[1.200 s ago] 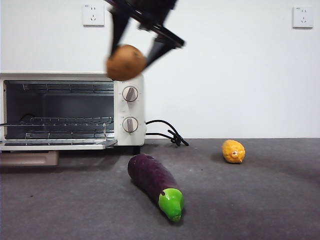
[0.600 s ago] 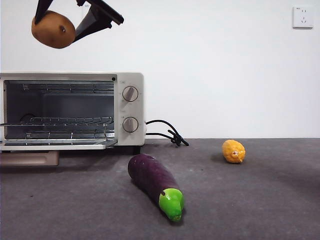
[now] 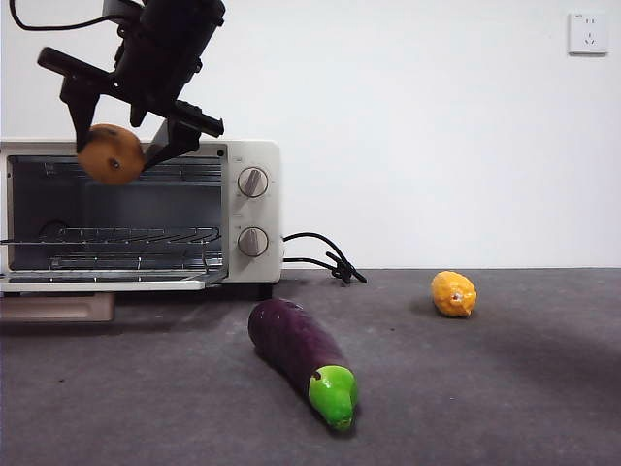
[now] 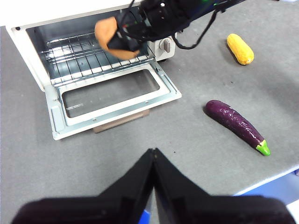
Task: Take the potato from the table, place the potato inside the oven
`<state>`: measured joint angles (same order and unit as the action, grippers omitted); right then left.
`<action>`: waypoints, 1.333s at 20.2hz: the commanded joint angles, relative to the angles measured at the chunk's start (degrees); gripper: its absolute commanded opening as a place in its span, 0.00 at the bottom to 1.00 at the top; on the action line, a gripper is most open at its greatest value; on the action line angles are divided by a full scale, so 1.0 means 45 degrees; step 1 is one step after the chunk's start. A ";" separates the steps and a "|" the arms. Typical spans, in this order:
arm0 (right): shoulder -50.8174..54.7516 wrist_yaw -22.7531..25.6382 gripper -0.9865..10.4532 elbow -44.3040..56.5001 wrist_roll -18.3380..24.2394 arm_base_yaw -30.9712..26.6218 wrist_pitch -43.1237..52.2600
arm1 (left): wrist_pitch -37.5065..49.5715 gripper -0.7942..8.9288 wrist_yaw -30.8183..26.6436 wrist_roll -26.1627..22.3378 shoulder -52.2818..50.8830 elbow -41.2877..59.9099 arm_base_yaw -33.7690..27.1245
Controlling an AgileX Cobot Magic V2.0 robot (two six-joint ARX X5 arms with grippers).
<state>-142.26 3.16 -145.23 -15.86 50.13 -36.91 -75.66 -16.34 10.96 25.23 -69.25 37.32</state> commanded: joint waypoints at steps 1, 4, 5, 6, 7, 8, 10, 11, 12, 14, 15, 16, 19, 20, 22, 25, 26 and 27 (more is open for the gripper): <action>-0.0505 0.0223 0.13 0.0053 -0.0165 0.0015 0.0432 | 0.0053 0.08 -0.0049 -0.0199 -0.0019 0.0073 0.0029; -0.0913 0.0418 0.13 0.0053 -0.0544 -0.0087 0.0622 | 0.0053 0.08 -0.0049 -0.0199 -0.0019 0.0073 0.0029; -0.1030 0.0549 0.13 0.0053 -0.0588 -0.0141 0.0782 | 0.0053 0.08 -0.0044 -0.0199 -0.0019 0.0073 0.0029; -0.1088 0.0607 0.13 0.0053 -0.0593 -0.0141 0.0942 | 0.0053 0.08 -0.0044 -0.0199 -0.0019 0.0073 0.0029; -0.1093 0.0733 0.13 0.0053 -0.0631 -0.0151 0.1064 | 0.0053 0.08 -0.0049 -0.0194 -0.0019 0.0073 0.0029; -0.1103 0.0991 0.13 0.0053 -0.0699 -0.0160 0.1185 | 0.0053 0.08 -0.0044 -0.0194 -0.0019 0.0073 0.0029; -0.1117 0.1307 0.13 0.0053 -0.0699 -0.0165 0.1379 | 0.0053 0.08 -0.0044 -0.0194 -0.0019 0.0073 0.0029; -0.1122 0.1457 0.13 0.0053 -0.0699 -0.0175 0.1515 | 0.0053 0.08 -0.0049 -0.0194 -0.0019 0.0073 0.0029; -0.1122 0.1593 0.13 0.0053 -0.0719 -0.0223 0.1608 | 0.0053 0.08 -0.0049 -0.0194 -0.0019 0.0073 0.0029; -0.1122 0.1729 0.11 0.0053 -0.0787 -0.0335 0.1666 | 0.0053 0.08 -0.0049 -0.0194 -0.0019 0.0073 0.0029; -0.1180 0.1729 0.11 0.0053 -0.0787 -0.0389 0.1681 | 0.0053 0.08 -0.0049 -0.0194 -0.0019 0.0073 0.0029; -0.1258 0.1734 0.11 0.0053 -0.0816 -0.0418 0.1700 | 0.0053 0.08 -0.0049 -0.0194 -0.0019 0.0073 0.0029; -0.1511 0.1724 0.11 0.0053 -0.1127 -0.0588 0.1899 | 0.0053 0.08 -0.0049 -0.0194 0.0029 0.0073 0.0029; -0.1520 0.1719 0.11 0.0053 -0.1214 -0.0665 0.1923 | 0.0053 0.08 -0.0049 -0.0199 0.0044 0.0073 0.0029; -0.1613 0.1729 0.11 0.0053 -0.1263 -0.0729 0.1987 | 0.0053 0.08 -0.0044 -0.0199 0.0073 0.0073 0.0029; -0.1719 0.1637 0.11 0.0053 -0.1355 -0.0767 0.2142 | 0.0053 0.08 -0.0044 -0.0199 0.0121 0.0073 0.0029; -0.1744 0.1637 0.11 0.0053 -0.1360 -0.0797 0.2215 | 0.0053 0.08 -0.0044 -0.0204 0.0146 0.0073 0.0029; -0.1758 0.1637 0.11 0.0053 -0.1404 -0.0811 0.2278 | 0.0053 0.08 -0.0049 -0.0204 0.0185 0.0073 0.0029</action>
<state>-149.03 10.52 -145.23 -21.26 46.41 -27.73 -75.64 -16.36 10.55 25.87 -69.25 37.32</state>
